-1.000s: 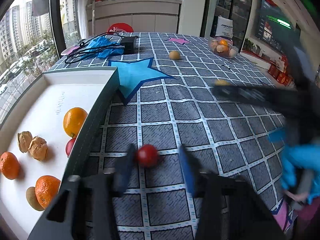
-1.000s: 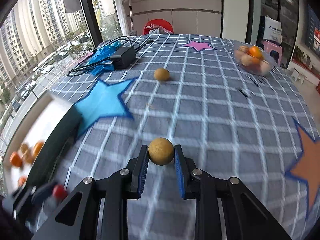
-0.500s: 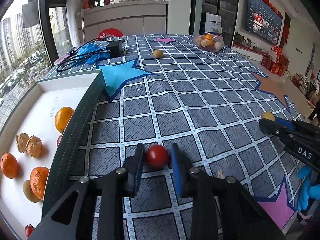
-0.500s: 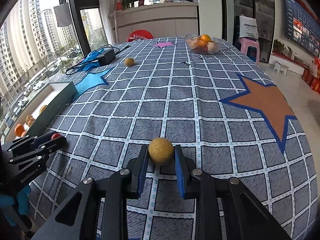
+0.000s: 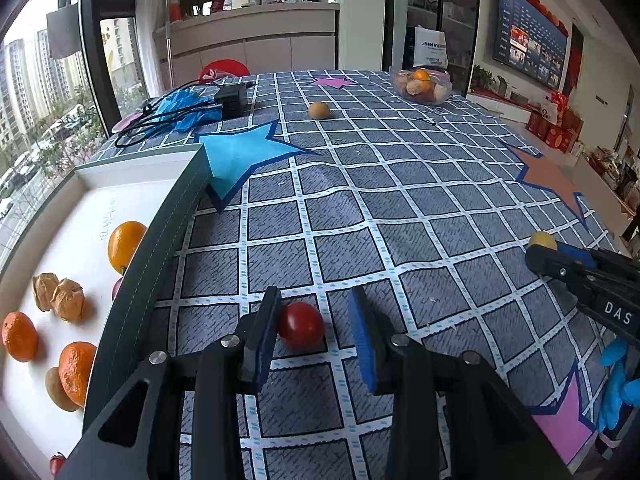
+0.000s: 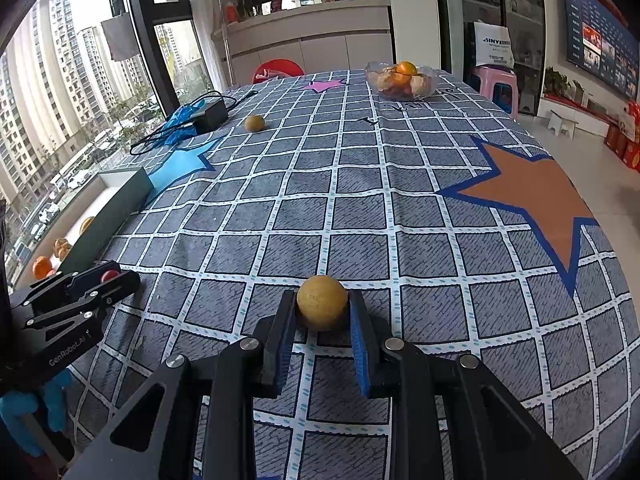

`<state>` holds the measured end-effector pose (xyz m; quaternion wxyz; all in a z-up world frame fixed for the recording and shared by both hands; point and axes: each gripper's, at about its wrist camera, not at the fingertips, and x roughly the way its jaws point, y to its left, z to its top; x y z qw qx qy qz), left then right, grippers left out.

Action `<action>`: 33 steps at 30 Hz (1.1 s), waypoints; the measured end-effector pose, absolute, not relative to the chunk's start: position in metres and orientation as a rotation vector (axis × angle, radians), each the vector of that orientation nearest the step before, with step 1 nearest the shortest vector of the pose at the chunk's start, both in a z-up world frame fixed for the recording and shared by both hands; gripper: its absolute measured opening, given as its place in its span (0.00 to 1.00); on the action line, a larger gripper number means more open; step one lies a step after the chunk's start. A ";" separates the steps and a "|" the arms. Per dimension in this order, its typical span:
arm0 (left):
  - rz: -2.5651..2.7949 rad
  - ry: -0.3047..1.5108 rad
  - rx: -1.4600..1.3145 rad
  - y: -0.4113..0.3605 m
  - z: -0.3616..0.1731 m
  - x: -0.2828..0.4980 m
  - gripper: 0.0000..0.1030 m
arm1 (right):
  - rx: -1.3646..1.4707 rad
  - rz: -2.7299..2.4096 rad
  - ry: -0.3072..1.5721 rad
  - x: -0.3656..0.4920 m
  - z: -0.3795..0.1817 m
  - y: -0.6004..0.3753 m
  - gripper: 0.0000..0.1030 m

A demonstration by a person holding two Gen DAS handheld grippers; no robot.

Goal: Organize fruits

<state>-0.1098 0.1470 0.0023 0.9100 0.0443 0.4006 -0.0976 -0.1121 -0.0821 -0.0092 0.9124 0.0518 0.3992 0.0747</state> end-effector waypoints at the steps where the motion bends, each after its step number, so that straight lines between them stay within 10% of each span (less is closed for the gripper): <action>1: -0.202 0.826 0.089 0.147 0.002 -0.110 0.37 | 0.107 0.154 0.822 -0.112 -0.009 -0.082 0.26; 33: -0.202 0.824 0.092 0.146 0.002 -0.111 0.38 | 0.119 0.158 0.821 -0.113 -0.009 -0.084 0.26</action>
